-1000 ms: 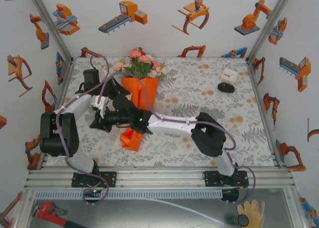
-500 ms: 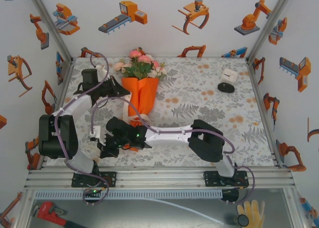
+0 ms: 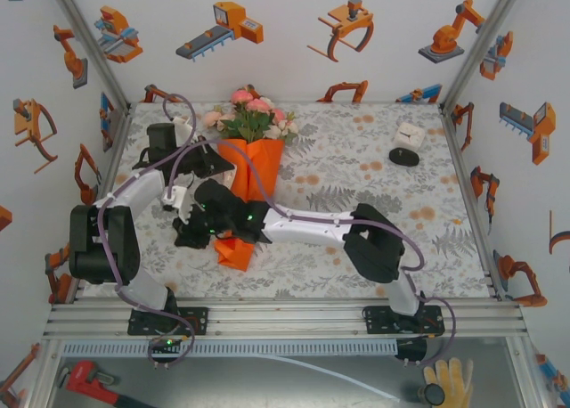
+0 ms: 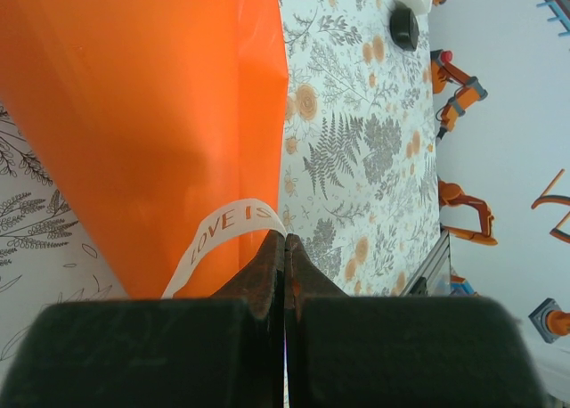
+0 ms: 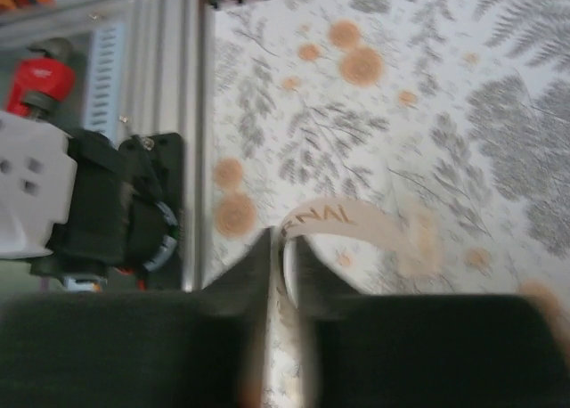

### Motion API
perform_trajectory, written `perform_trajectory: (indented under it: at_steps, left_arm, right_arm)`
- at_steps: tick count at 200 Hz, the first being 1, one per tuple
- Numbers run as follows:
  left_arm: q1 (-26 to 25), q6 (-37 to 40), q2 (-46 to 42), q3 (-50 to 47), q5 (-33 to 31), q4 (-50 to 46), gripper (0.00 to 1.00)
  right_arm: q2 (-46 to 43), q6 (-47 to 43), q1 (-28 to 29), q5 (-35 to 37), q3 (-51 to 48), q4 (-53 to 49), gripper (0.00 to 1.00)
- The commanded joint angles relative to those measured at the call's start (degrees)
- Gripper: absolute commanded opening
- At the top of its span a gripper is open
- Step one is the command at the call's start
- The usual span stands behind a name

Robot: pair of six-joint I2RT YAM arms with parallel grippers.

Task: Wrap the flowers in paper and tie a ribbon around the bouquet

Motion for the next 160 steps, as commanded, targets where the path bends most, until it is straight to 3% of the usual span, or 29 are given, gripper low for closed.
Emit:
perform_trajectory:
  at_steps: [1,15,37,48,67,85,101,160]
  left_arm:
    - [-0.16,2.34,-2.10,0.16,0.20,-2.04,0.00]
    - [-0.18,3.71,-2.24,0.61,-1.18,-4.27,0.00]
    - [-0.14,5.07,-2.82,0.62,-3.15,-6.10,0.00]
    - [-0.08,5.15,-2.94,0.59,-4.11,-6.66,0.00]
    - [-0.09,4.59,-2.87,0.81,-6.64,-8.21,0.00]
    - [-0.07,3.13,-2.24,2.19,-10.65,-11.72,0.00]
    - [0.24,1.86,-1.80,2.71,-12.20,-12.66,0.00]
    - [0.44,1.53,-0.05,4.59,-11.52,-12.95,0.00]
  right_arm:
    - [2.55,2.03,2.55,-3.46,2.03,0.84,0.44]
    - [-0.18,2.30,1.77,-1.91,-0.33,2.67,0.53]
    - [-4.51,-0.85,-1.57,-1.25,-5.36,3.47,0.53]
    - [-5.01,-4.59,-3.56,-0.79,-6.65,1.37,0.48]
    - [-1.71,-16.70,-4.96,0.64,-3.82,-8.39,0.45]
    - [4.63,-26.75,-5.00,2.14,6.65,-24.33,0.45]
    - [10.18,-32.05,-4.91,0.20,13.62,-32.46,0.45]
    - [17.01,-39.05,-4.29,-3.62,16.88,-29.16,0.54]
